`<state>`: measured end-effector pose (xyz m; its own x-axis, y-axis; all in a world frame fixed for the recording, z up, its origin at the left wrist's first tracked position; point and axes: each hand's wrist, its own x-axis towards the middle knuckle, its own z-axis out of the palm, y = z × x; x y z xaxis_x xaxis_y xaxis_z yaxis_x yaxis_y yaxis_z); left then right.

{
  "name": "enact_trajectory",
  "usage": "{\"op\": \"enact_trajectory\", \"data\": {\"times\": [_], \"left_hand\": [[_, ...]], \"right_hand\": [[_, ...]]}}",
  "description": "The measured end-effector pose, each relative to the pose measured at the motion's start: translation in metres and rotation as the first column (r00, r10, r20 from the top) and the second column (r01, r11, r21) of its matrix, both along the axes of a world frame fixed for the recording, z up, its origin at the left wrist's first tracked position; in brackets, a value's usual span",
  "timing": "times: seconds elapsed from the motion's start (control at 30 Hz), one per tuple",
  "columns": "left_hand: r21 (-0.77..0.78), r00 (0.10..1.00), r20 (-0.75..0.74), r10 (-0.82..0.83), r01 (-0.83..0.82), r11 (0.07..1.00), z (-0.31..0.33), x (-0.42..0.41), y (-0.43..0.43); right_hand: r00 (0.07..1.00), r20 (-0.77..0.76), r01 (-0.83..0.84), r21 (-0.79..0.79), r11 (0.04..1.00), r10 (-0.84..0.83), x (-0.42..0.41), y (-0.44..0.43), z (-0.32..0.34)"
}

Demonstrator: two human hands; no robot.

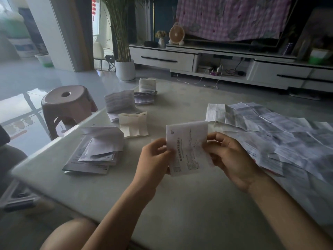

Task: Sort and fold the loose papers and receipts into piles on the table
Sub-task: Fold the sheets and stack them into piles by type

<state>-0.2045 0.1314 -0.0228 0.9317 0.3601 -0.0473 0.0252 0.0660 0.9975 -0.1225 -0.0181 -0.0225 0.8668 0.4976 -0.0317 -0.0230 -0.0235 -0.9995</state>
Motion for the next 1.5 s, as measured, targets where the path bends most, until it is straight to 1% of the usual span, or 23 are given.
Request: {"op": "enact_trajectory", "data": {"times": [0.1,0.2,0.23,0.3,0.37,0.43,0.5,0.53,0.57,0.63,0.7,0.77,0.87,0.93,0.97,1.07,1.13,1.17,1.3,1.33,1.4,1.43,1.5], "left_hand": [[-0.059,0.998,-0.033,0.046,-0.048,0.997,0.0,0.001,0.001],[-0.294,0.997,-0.073,-0.012,-0.01,0.956,0.001,0.003,0.001],[-0.31,0.995,-0.086,-0.051,0.022,0.95,0.001,0.002,0.001],[-0.199,0.988,-0.107,-0.111,0.088,0.976,-0.002,0.0,-0.001],[-0.127,0.991,-0.106,-0.079,0.065,0.99,-0.003,-0.001,-0.004],[-0.068,0.996,-0.09,0.0,-0.006,0.998,-0.005,-0.001,-0.005],[0.05,0.995,-0.064,0.076,-0.073,0.996,-0.006,0.0,-0.002],[0.084,0.994,-0.054,0.095,-0.09,0.992,-0.007,0.0,0.0],[0.091,0.993,-0.052,0.103,-0.098,0.991,-0.006,0.0,0.001],[0.039,0.992,-0.066,0.104,-0.101,0.994,-0.004,0.0,0.0],[-0.051,0.987,-0.074,0.14,-0.144,0.988,-0.003,0.002,0.003],[-0.106,0.975,-0.059,0.216,-0.222,0.969,-0.004,0.003,0.007],[-0.072,0.963,-0.035,0.268,-0.27,0.96,-0.007,0.004,0.013],[-0.057,0.969,-0.044,0.243,-0.245,0.968,-0.008,0.005,0.013],[-0.049,0.973,-0.051,0.225,-0.228,0.973,-0.008,0.007,0.013],[0.024,0.981,-0.061,0.185,-0.184,0.983,-0.009,0.014,0.012],[0.067,0.981,-0.055,0.187,-0.183,0.981,-0.007,0.018,0.014],[0.08,0.981,-0.05,0.19,-0.186,0.979,-0.006,0.019,0.015],[0.084,0.978,-0.027,0.209,-0.206,0.975,-0.004,0.017,0.021],[0.081,0.976,-0.023,0.215,-0.212,0.974,-0.004,0.017,0.022],[0.063,0.973,-0.016,0.23,-0.229,0.971,-0.005,0.017,0.025],[0.052,0.972,-0.019,0.234,-0.233,0.971,-0.006,0.016,0.023],[0.051,0.971,-0.021,0.236,-0.235,0.971,-0.008,0.016,0.022]], "right_hand": [[1.0,0.012,-0.009,-0.012,1.0,0.009,0.0,0.0,0.0],[0.99,0.131,0.057,-0.042,0.997,-0.051,-0.001,0.0,-0.004],[0.981,0.181,0.074,-0.04,0.996,-0.066,-0.002,0.001,-0.004],[0.965,0.25,0.099,-0.038,0.994,-0.086,-0.004,0.003,-0.004],[0.962,0.258,0.103,-0.052,0.993,-0.086,-0.005,0.004,-0.005],[0.984,0.166,0.083,-0.065,0.994,-0.072,-0.003,0.003,-0.004],[0.998,0.057,-0.018,-0.096,0.995,0.023,-0.003,0.001,-0.002],[0.996,0.051,-0.06,-0.142,0.988,0.067,-0.002,0.0,-0.003],[0.993,0.073,-0.077,-0.199,0.977,0.094,-0.002,0.001,-0.004],[0.986,0.159,-0.014,-0.265,0.964,0.058,0.0,0.005,-0.005],[0.978,0.193,0.12,-0.206,0.971,-0.08,0.009,0.015,-0.005],[0.963,0.165,0.235,-0.117,0.965,-0.215,0.025,0.027,-0.003],[0.944,0.137,0.313,-0.078,0.947,-0.301,0.055,0.058,-0.006],[0.918,0.185,0.378,-0.14,0.915,-0.351,0.076,0.086,-0.012],[0.897,0.253,0.415,-0.208,0.886,-0.361,0.085,0.098,-0.015],[0.835,0.496,0.503,-0.507,0.7,-0.241,0.104,0.121,-0.024],[0.814,0.554,0.532,-0.587,0.61,-0.176,0.11,0.125,-0.029],[0.809,0.561,0.535,-0.582,0.613,-0.173,0.112,0.124,-0.028],[0.799,0.578,0.46,-0.409,0.788,-0.166,0.1,0.104,-0.012],[0.813,0.569,0.4,-0.397,0.826,-0.121,0.093,0.096,-0.007],[0.876,0.475,0.17,-0.468,0.867,0.085,0.077,0.081,0.0],[0.894,0.39,0.032,-0.547,0.837,0.221,0.07,0.072,0.001],[0.87,0.244,-0.147,-0.701,0.698,0.428,0.059,0.061,-0.001]]}}
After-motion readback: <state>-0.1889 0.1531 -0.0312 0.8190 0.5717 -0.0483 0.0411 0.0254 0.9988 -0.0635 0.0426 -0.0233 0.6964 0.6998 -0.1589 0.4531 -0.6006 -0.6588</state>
